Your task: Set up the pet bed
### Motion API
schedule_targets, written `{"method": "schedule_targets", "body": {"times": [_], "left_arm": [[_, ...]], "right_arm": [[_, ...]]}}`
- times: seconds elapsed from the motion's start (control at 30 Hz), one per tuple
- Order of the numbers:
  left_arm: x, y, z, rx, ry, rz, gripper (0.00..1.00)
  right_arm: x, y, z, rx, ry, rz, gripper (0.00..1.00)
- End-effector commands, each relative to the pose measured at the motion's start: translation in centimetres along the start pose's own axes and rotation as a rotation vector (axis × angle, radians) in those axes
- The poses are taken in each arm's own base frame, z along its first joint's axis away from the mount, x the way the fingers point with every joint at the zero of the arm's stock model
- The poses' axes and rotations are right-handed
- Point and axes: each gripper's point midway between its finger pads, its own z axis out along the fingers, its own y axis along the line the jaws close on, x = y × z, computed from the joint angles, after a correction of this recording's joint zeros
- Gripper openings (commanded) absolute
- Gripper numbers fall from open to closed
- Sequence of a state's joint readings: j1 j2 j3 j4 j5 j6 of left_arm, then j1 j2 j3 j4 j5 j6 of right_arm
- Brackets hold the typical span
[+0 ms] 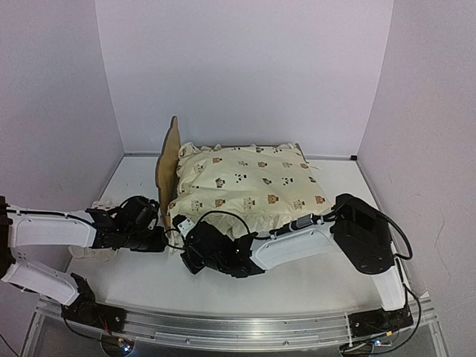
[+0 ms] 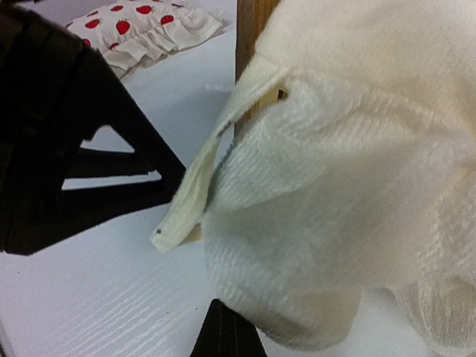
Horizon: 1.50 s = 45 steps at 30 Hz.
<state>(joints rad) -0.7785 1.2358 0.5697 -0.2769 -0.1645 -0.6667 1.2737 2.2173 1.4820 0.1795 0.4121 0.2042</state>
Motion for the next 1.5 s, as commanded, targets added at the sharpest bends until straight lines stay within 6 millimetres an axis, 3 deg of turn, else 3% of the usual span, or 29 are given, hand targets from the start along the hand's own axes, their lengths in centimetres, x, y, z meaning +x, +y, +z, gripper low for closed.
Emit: {"method": "schedule_targets", "body": {"times": [0.0,0.17,0.57,0.9,1.2,1.47], "left_arm": [[-2.2,-2.2,0.0,0.111,-0.049,0.026,0.24],[-2.4,-2.0,0.5,0.142,-0.046,0.040,0.22],[-2.4,-1.1,1.8,0.177,-0.038,0.013,0.21],[-2.1,-0.3,1.5,0.176,-0.035,-0.014,0.21],[-2.5,0.3,0.6,0.152,-0.057,-0.039,0.21],[-2.9,1.9,-0.1,0.085,-0.081,-0.068,0.21]], "right_arm": [[-4.5,1.4,-0.4,-0.119,-0.105,0.032,0.00],[-4.9,2.4,0.1,-0.190,-0.112,-0.003,0.00],[-4.6,2.3,2.9,-0.266,-0.090,0.031,0.00],[-3.1,-1.7,5.4,-0.214,-0.061,0.130,0.00],[-3.5,0.4,7.5,-0.344,-0.067,0.143,0.00],[-5.0,1.4,9.1,-0.379,-0.129,0.147,0.00]]}}
